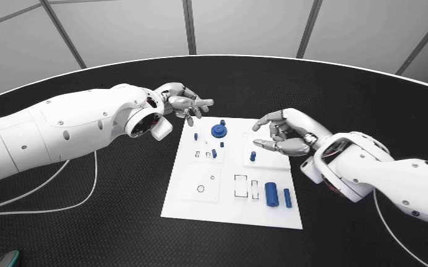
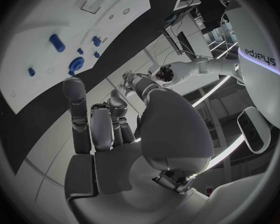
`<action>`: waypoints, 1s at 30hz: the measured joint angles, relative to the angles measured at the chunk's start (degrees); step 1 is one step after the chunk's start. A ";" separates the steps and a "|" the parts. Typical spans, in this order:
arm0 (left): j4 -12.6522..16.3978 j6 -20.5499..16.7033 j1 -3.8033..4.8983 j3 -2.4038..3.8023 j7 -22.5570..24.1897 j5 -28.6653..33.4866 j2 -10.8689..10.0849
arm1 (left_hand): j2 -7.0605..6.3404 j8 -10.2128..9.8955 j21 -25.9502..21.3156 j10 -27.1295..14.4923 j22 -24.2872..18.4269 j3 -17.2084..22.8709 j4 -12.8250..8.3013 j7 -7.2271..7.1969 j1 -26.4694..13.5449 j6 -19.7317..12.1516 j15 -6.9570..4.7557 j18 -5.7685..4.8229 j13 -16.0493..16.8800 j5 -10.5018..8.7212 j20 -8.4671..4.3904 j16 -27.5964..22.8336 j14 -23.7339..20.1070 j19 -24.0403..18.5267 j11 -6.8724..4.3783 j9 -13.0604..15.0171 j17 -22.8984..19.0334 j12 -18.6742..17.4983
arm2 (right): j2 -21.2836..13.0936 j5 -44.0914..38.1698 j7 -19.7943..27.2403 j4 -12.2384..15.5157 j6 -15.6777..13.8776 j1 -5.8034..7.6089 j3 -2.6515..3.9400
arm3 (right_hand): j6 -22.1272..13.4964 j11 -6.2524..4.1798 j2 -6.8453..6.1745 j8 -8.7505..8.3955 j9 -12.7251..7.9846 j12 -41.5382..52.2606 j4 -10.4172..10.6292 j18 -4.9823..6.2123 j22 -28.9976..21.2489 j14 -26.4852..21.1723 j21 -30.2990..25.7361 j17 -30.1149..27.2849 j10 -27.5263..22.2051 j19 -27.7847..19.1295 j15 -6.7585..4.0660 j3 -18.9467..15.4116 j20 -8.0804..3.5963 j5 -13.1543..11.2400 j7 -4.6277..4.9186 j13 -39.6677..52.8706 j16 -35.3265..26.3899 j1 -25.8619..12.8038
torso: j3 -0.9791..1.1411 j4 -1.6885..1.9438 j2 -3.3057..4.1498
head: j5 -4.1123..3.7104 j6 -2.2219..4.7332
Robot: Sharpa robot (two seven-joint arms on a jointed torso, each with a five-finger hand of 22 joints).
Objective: Assemble the parts on the task board
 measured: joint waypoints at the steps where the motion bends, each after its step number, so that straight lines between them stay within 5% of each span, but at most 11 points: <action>1: -0.08 0.47 0.00 0.00 -1.65 -1.42 0.26 | 0.25 0.81 2.03 -0.82 2.08 -0.19 -0.16 -0.32 -0.55 -0.33 -0.12 0.00 2.19 0.02 0.00 1.66 0.13 0.00 -0.18 1.04 1.81 2.14 | -1.10 0.86 0.11 0.10 -0.18 0.15 0.00 | 0.00 -0.03 0.00 0.41 0.22 -0.90 0.19 0.49 -1.14 -0.20 -1.49 -1.16 -0.54 -0.45 -0.20 -0.05 -0.08 0.00 0.00 -0.90 -0.98 0.00 | 0.03 -0.08 -0.11 | -0.05 0.01; 5: -0.62 1.98 -0.01 0.00 -8.15 -6.42 1.71 | 1.36 4.80 10.55 -2.99 11.86 -1.71 0.19 -1.30 -2.97 -1.32 -0.29 0.01 14.22 0.06 -0.82 7.53 0.29 0.81 -0.99 6.15 8.26 14.23 | -4.62 3.97 0.48 0.27 -1.11 0.54 -0.01 | -0.03 -0.09 0.00 1.48 0.74 -1.63 0.41 0.79 -2.47 -0.29 -3.09 -2.24 -0.86 -0.63 -0.29 -0.26 -0.07 0.00 -0.03 -1.93 -2.00 0.00 | 0.21 -0.27 -0.49 | -0.13 0.04; 10: -1.46 3.59 -0.02 -0.02 -15.50 -11.78 4.17 | 1.65 9.36 19.36 -1.93 23.94 -4.35 0.00 -2.01 -4.78 -2.70 -1.01 -2.19 29.68 0.10 -1.25 12.76 0.38 5.25 -1.21 11.53 8.70 30.10 | -6.70 5.76 0.43 0.09 -1.78 1.19 -0.01 | -0.57 -0.29 0.00 2.10 1.09 -2.40 0.41 0.79 -3.51 -0.29 -4.57 -2.63 -1.26 -0.63 -0.29 -0.26 -0.07 0.28 -0.30 -2.71 -2.68 0.00 | 0.43 -0.24 -0.81 | -0.15 -0.27; 13: -1.76 4.94 -0.02 -0.02 -19.03 -14.92 5.43 | 2.48 11.34 22.91 -1.22 29.46 -5.39 0.18 -2.43 -5.61 -3.10 -1.01 -2.61 35.22 0.09 -1.46 14.00 0.38 7.42 -1.72 13.94 8.70 35.78 | -7.10 6.13 0.33 -0.03 -2.05 1.50 -0.01 | -0.66 -0.29 0.00 2.32 1.13 -2.55 0.49 0.79 -3.61 -0.29 -4.75 -2.66 -1.27 -0.63 -0.29 -0.35 -0.07 0.28 -0.21 -2.78 -2.68 0.00 | 0.60 -0.20 -0.96 | -0.14 -0.41; 19: -2.68 9.01 -0.02 -0.02 -24.39 -17.62 7.83 | 3.01 12.07 23.54 -4.38 29.71 -7.57 0.08 -2.02 -6.13 -5.37 -1.01 -3.05 33.06 0.08 -1.73 12.28 0.38 7.90 -1.51 16.33 8.69 33.63 | -7.09 6.37 0.08 -0.38 -2.42 1.95 -0.01 | -1.07 -0.29 0.00 2.48 1.24 -2.62 0.56 0.79 -3.88 -0.29 -5.12 -2.78 -1.27 -0.63 -0.29 -0.42 -0.07 0.28 -0.20 -2.99 -2.95 0.00 | 0.85 -0.15 -1.02 | -0.09 -0.79; 22: -3.19 11.15 -0.02 -0.04 -26.00 -17.96 8.85 | 3.76 12.07 24.05 -6.82 31.14 -8.21 0.04 -1.70 -6.10 -6.67 -1.01 -3.05 30.35 0.08 -1.82 12.18 0.38 9.95 -1.25 17.08 8.69 30.81 | -7.05 6.41 -0.08 -0.54 -2.56 2.10 -0.01 | -1.07 -0.29 0.00 2.48 1.29 -2.62 0.56 0.79 -3.88 -0.29 -5.12 -2.78 -1.27 -0.40 -0.29 -0.42 -0.30 0.28 -0.20 -2.99 -3.02 0.00 | 0.86 -0.14 -0.95 | -0.08 -0.98; 30: -3.82 15.15 -0.05 -0.87 -28.06 -18.70 10.76 | 4.86 12.07 26.62 -6.98 36.22 -8.74 -0.05 -1.63 -5.54 -6.97 -1.01 -3.96 30.54 0.07 -1.85 14.40 0.38 12.70 -1.10 17.81 8.69 30.95 | -6.99 6.44 -0.58 -0.82 -2.86 2.40 0.00 | -1.48 -0.29 0.01 2.70 1.29 -2.66 0.71 0.79 -4.00 -0.29 -5.16 -2.80 -1.27 -0.40 -0.29 -0.58 -0.30 0.52 -0.21 -3.09 -3.02 0.00 | 0.74 -0.04 -0.79 | -0.12 -1.49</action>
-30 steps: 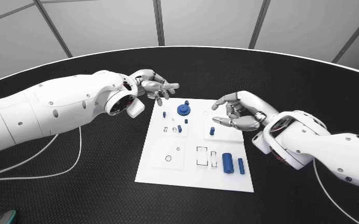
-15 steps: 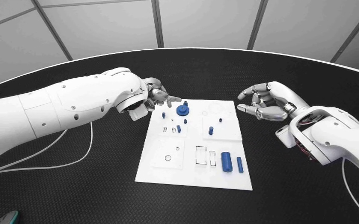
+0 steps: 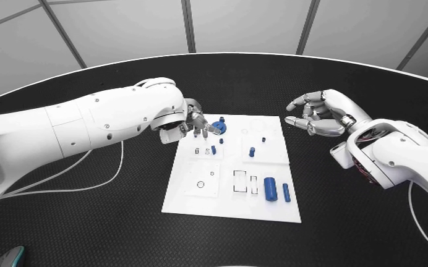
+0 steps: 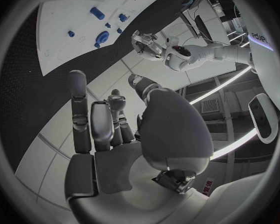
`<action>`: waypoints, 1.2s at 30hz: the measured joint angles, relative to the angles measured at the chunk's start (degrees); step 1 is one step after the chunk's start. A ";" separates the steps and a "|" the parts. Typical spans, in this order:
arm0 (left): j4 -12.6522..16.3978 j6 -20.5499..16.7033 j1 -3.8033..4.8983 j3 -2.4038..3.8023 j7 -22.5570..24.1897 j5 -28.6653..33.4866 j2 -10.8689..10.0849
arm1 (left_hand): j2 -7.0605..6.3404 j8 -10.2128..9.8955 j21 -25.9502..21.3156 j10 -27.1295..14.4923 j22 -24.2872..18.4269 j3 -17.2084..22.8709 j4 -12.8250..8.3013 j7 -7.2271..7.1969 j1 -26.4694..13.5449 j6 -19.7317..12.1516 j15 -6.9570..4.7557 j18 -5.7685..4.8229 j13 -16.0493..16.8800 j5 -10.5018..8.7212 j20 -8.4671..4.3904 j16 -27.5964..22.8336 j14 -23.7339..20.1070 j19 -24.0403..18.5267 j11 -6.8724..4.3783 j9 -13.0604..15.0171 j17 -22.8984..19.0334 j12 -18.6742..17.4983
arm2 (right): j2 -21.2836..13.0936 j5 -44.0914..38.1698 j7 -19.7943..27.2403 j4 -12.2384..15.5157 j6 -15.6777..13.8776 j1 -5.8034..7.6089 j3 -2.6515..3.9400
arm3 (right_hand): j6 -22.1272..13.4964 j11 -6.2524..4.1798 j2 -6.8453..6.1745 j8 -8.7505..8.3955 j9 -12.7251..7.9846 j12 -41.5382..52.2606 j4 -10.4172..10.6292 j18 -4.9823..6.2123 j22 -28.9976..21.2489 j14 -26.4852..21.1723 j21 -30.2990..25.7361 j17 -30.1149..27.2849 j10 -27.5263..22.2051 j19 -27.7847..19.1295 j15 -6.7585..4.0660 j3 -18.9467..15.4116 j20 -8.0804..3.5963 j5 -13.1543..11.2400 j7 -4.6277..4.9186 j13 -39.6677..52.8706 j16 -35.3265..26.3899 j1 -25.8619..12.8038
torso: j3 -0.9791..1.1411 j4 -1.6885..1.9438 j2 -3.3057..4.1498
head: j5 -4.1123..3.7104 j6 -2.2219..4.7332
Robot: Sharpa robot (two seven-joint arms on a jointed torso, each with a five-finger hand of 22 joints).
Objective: Assemble the parts on the task board
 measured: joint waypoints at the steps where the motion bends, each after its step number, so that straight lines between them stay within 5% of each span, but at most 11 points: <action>1: -0.15 0.03 -0.01 -0.09 0.00 -0.04 0.22 | 0.00 0.00 0.06 0.00 0.13 0.00 0.00 -0.09 0.00 -0.09 0.00 0.00 0.00 0.00 -0.06 0.00 0.00 0.06 0.00 0.01 0.00 0.00 | 0.00 0.00 -0.07 -0.02 -0.03 0.04 0.00 | 0.00 0.00 0.00 0.00 0.05 -0.20 0.00 0.00 -0.07 0.00 -0.27 -0.05 0.00 0.00 0.00 0.00 0.00 0.00 0.00 -0.05 0.00 0.00 | -0.03 0.03 0.02 | -0.05 -0.04; 17: -3.16 0.11 -0.58 -0.40 0.00 -0.49 2.54 | -0.02 0.21 1.33 0.02 2.53 -1.67 0.07 -0.09 0.02 -0.09 0.00 -0.01 1.25 0.00 0.05 1.55 0.00 1.40 -0.02 0.77 -0.01 1.51 | 0.28 0.01 -0.65 -0.27 -0.15 0.24 0.00 | -0.62 0.20 0.00 0.07 0.04 -0.19 0.01 -0.01 -0.47 0.00 -0.67 -0.28 -0.20 0.00 0.00 0.01 0.00 0.25 0.21 -0.20 -0.32 0.00 | -0.20 -0.02 0.23 | 0.05 -0.71; 36: -7.49 2.08 -2.23 -0.43 0.00 -0.52 5.03 | 0.19 0.49 1.76 1.16 3.43 -2.22 0.17 -0.09 -0.20 -0.08 0.01 0.00 3.08 0.00 0.05 1.78 0.00 1.80 -0.31 1.18 -0.02 3.22 | 0.35 0.01 -0.85 -0.25 -0.21 0.26 0.00 | -0.81 0.21 0.00 0.22 0.08 -0.42 0.31 -0.01 -0.71 0.00 -1.20 -0.32 -0.20 0.00 0.01 0.01 0.01 0.60 0.01 -0.37 -0.32 0.00 | -0.33 0.02 1.06 | -0.16 -0.93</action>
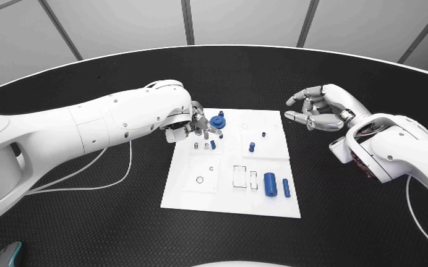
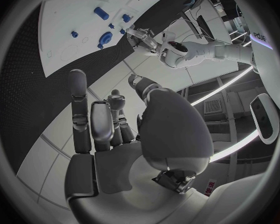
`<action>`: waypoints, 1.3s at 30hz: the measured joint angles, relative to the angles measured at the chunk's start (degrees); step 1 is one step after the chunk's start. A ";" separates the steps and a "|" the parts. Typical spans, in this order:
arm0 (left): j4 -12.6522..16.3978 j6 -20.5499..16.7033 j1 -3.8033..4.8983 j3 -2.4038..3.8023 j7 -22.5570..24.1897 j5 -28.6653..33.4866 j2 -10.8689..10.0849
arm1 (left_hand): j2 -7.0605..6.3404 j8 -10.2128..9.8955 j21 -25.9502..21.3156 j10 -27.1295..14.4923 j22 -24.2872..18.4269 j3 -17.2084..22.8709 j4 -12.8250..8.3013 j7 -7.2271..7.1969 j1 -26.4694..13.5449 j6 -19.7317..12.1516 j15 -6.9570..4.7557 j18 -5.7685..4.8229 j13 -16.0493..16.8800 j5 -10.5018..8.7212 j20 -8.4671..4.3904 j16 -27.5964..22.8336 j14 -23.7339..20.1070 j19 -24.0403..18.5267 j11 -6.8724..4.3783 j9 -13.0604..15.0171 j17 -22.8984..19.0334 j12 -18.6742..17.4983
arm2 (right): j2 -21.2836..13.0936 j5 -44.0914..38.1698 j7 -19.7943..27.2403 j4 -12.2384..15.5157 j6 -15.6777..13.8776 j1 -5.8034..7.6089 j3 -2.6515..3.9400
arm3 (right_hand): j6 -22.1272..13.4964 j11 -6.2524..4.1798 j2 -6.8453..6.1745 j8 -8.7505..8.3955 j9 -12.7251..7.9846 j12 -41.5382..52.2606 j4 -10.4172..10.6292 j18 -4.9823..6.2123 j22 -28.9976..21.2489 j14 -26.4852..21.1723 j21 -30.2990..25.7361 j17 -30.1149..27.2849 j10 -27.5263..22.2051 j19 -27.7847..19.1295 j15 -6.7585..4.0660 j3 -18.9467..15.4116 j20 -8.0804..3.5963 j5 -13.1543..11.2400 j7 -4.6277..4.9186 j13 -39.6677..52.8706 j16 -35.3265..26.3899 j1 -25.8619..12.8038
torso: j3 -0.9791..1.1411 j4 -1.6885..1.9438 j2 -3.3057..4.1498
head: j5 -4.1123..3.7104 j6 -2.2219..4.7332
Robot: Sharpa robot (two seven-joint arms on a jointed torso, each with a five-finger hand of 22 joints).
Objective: Assemble the parts on the task board
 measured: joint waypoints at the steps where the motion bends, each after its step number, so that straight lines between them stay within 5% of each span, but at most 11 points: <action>1: -0.11 0.05 -0.06 0.00 0.00 0.00 0.07 | 0.00 0.00 0.00 0.13 0.11 0.00 0.00 0.00 0.00 0.00 0.00 0.00 0.09 0.00 0.00 0.00 0.00 0.00 0.13 0.00 0.00 0.22 | 0.00 0.00 0.00 0.00 0.00 0.00 0.00 | 0.00 -0.04 0.00 0.00 0.00 -0.20 0.00 0.00 -0.05 0.00 0.00 -0.08 -0.04 0.00 0.00 0.00 0.00 0.00 0.00 -0.10 -0.15 0.00 | 0.00 0.00 0.01 | -0.01 -0.05; 39: -3.81 2.71 -1.69 -0.04 0.00 0.03 2.71 | 1.51 0.00 0.45 0.19 0.59 -0.15 -0.16 -0.21 1.95 -0.20 0.00 0.00 0.20 0.00 -0.14 0.21 0.00 0.15 0.21 0.75 -0.01 0.43 | 0.38 0.00 -0.09 -0.20 0.12 0.00 0.00 | -0.20 0.00 0.00 0.28 0.03 -0.44 0.15 0.00 -0.28 0.00 -0.43 -0.16 -0.41 0.00 0.00 0.16 0.00 0.33 0.20 -0.39 -0.35 0.00 | 0.23 0.10 0.03 | -0.13 -0.83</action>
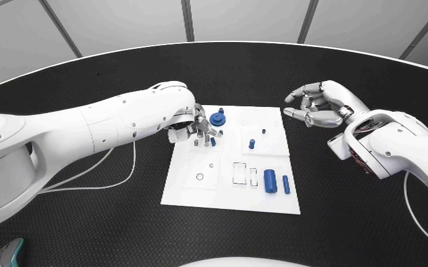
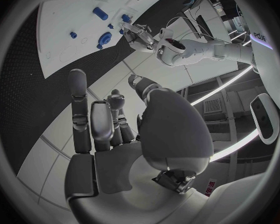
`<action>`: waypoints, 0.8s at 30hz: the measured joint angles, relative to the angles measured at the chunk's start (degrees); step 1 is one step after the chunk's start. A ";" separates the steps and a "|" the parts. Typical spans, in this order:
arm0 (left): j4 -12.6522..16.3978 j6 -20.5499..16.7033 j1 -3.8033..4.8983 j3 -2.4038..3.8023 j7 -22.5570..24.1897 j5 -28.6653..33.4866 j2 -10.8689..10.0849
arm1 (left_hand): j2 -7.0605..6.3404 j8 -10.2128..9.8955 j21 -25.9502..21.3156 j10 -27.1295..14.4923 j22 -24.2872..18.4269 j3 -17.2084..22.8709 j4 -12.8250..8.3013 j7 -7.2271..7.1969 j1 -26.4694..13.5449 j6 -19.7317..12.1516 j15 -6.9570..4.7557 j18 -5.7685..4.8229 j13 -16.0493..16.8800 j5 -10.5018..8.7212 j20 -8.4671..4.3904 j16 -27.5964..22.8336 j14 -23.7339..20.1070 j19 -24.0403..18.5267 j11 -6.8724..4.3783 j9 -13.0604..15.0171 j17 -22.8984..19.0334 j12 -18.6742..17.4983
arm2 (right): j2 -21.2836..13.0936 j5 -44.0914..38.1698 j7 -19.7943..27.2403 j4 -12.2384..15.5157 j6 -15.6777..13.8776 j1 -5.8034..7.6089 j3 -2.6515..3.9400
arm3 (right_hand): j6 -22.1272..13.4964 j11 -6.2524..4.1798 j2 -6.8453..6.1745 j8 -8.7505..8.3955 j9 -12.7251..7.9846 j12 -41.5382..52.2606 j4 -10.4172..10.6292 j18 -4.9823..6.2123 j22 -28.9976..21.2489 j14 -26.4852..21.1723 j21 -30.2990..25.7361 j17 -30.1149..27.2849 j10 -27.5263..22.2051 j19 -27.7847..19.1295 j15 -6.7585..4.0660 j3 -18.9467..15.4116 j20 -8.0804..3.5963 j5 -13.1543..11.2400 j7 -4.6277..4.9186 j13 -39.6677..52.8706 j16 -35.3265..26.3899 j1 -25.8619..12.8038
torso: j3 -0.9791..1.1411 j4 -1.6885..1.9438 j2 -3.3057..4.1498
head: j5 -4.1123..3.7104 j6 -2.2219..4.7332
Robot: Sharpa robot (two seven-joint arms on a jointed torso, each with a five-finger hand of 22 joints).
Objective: Assemble the parts on the task board
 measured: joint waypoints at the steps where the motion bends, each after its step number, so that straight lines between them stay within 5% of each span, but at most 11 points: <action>1: -0.08 0.05 -0.04 0.00 0.00 0.00 0.05 | 0.00 0.00 0.00 0.00 0.00 0.00 0.00 0.00 0.00 0.00 0.00 0.00 0.00 0.00 0.00 0.00 0.00 0.00 0.00 0.00 0.00 0.00 | 0.01 0.00 -0.01 -0.01 0.00 0.00 0.00 | 0.00 0.00 0.00 0.00 0.00 0.00 0.00 0.00 0.00 0.00 0.00 0.00 0.00 0.00 0.00 0.00 0.00 0.00 0.00 0.00 0.00 0.00 | 0.00 0.02 0.01 | -0.04 -0.01; 24: -0.67 1.04 -0.42 -0.02 0.00 0.02 0.66 | 0.69 0.00 0.08 0.00 0.39 0.90 -0.08 0.00 2.85 0.00 0.00 -0.55 0.03 0.00 0.01 0.23 0.00 -0.02 0.00 0.37 0.00 0.23 | 0.34 0.00 -0.10 -0.32 0.16 0.00 0.00 | 0.01 0.00 0.00 -0.01 0.06 0.00 0.00 0.00 -0.12 0.00 0.00 -0.17 0.00 0.00 0.00 0.00 0.00 0.00 0.00 0.01 0.00 0.00 | 0.00 0.10 0.10 | -0.14 -0.24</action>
